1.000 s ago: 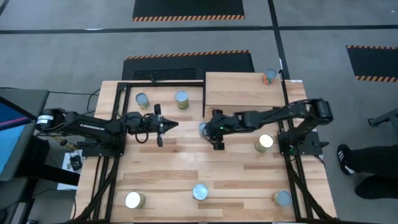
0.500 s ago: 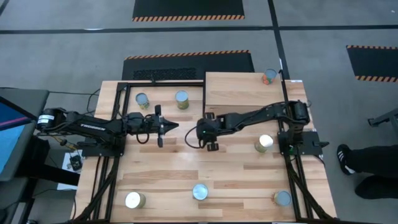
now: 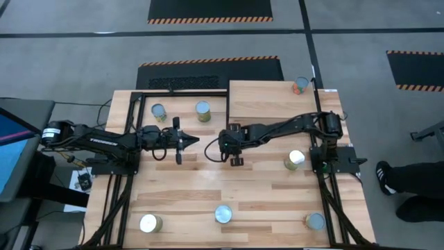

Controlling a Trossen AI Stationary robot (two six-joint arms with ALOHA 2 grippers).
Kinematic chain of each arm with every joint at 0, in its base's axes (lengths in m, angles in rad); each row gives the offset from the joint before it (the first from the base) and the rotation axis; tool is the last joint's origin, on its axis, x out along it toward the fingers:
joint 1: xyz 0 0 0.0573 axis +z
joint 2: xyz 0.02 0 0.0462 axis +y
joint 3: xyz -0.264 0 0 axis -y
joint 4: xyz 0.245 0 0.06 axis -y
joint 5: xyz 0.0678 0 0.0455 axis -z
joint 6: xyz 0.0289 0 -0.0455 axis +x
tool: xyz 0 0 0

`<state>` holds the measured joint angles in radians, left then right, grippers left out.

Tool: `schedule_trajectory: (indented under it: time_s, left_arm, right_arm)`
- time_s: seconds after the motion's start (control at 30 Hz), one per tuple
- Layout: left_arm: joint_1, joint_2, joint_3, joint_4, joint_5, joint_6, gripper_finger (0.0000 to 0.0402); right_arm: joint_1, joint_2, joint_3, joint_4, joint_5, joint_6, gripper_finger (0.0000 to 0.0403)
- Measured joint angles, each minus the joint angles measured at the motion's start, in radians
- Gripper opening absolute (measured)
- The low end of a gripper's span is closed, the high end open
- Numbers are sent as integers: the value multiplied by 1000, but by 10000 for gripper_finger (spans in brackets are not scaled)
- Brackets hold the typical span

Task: Pick and place cans onto a shelf
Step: Put the small canned corn on the shelf aligned with the small canned orange

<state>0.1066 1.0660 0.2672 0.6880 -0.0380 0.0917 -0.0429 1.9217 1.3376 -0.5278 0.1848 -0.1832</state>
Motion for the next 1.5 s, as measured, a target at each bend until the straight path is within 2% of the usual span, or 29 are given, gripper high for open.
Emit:
schedule_trajectory:
  time_s: [0.3, 0.47, 0.67, 0.97, 1.17, 1.3, 1.5]
  left_arm:
    - [0, 0, 0, -1, 0, 0, 12]
    - [0, 0, 0, -2, 0, 0, 12]
    - [0, 0, 1, -8, 0, 1, 12]
    - [0, 0, 1, -17, -2, 0, 12]
    - [0, 0, 1, -16, -2, 0, 12]
    - [0, 0, 1, -16, -2, 0, 12]
    - [0, 0, 1, -16, -2, 0, 12]
  right_arm:
    - [-6, -15, 0, -19, 0, 3, 9]
    - [0, -52, 6, -58, -1, 3, 13]
    - [27, -150, 55, -243, -8, 49, 18]
    - [44, -389, 132, -562, -61, 143, 13]
    - [-106, -536, 133, -740, 31, 232, 10]
    - [-274, -590, 133, -808, 50, 233, 11]
    - [-549, -610, 132, -842, 23, 137, 11]
